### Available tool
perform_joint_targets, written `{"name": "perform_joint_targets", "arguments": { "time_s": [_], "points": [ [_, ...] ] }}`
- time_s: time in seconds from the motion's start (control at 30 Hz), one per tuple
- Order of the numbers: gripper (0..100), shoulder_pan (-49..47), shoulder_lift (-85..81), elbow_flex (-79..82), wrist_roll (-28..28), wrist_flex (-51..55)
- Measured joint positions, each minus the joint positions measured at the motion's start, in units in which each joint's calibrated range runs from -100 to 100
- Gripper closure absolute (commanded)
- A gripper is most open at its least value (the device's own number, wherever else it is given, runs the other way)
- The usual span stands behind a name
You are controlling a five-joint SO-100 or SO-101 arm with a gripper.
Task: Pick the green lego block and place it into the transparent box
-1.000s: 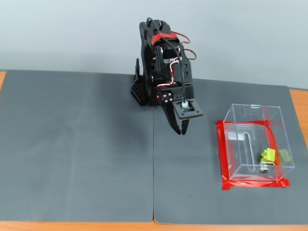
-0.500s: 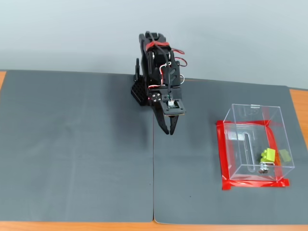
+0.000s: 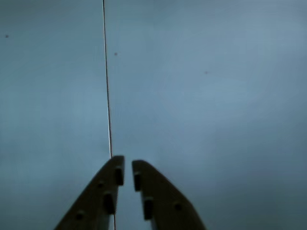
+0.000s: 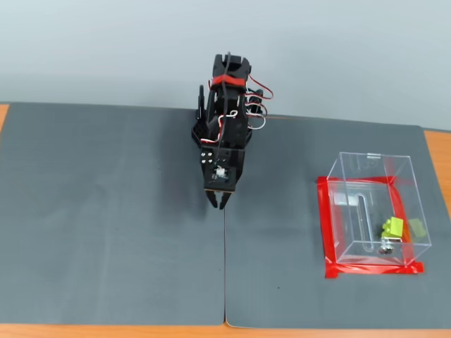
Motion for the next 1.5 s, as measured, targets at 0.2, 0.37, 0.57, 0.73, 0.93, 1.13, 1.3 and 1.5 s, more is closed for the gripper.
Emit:
{"name": "perform_joint_targets", "arguments": {
  "time_s": [0.2, 0.37, 0.57, 0.73, 0.93, 1.13, 1.3, 1.5],
  "points": [
    [98, -0.66, 0.34, 1.80, 0.24, 0.00],
    [98, -2.73, 0.34, 1.80, 0.44, 0.00],
    [98, -5.16, 0.34, 1.80, 0.44, 0.00],
    [98, -5.08, 0.17, 1.80, 0.44, 3.30],
    [98, -5.16, 0.00, 0.81, 0.24, 15.96],
    [98, -8.92, 0.00, 0.63, 0.68, 16.57],
    [98, -8.99, 0.00, 0.63, 0.54, 16.57],
    [98, -9.29, 0.00, 0.63, 0.54, 16.57]
  ]
}}
